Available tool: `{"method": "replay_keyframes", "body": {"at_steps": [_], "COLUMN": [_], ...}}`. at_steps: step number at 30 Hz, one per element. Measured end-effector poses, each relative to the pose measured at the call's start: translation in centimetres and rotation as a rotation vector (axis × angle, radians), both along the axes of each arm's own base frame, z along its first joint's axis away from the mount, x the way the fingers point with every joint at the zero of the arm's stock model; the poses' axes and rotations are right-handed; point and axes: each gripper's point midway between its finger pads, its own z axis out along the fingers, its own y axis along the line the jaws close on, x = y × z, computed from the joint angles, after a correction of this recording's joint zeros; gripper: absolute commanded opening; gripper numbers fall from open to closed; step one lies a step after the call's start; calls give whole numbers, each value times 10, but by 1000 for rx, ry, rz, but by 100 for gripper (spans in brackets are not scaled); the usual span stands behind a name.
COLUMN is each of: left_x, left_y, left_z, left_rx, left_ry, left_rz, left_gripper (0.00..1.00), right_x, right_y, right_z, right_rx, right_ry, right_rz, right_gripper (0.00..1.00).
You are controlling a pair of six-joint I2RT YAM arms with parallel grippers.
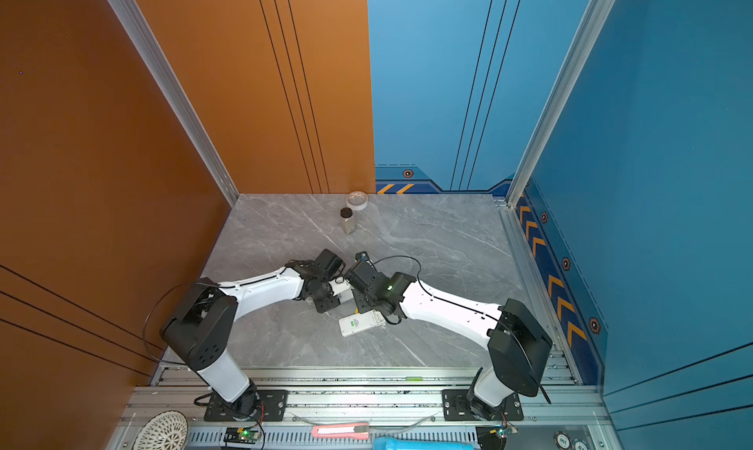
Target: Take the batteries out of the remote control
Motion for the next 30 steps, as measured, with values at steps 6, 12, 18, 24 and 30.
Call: {"method": "replay_keyframes", "body": {"at_steps": [6,12,18,24,30], "left_x": [0,0,0,-1,0], "left_y": [0,0,-1,-1,-1], "left_z": [0,0,0,0,0], "left_rx": [1,2,0,-3,-3], "left_ry": [-1,-2,0,2,2], "left_rz": [-4,-8,-12,-13,-12], "left_gripper": [0,0,0,0,0], "right_x": [0,0,1,1,1], "right_y": [0,1,1,1,2], "right_z": [-1,-6,-10,-10,-8], "right_rx": [-8,-19,-28,-30,-31], "right_ry": [0,9,13,12,7], "right_rz": [6,7,10,13,20], "right_gripper": [0,0,0,0,0]}}
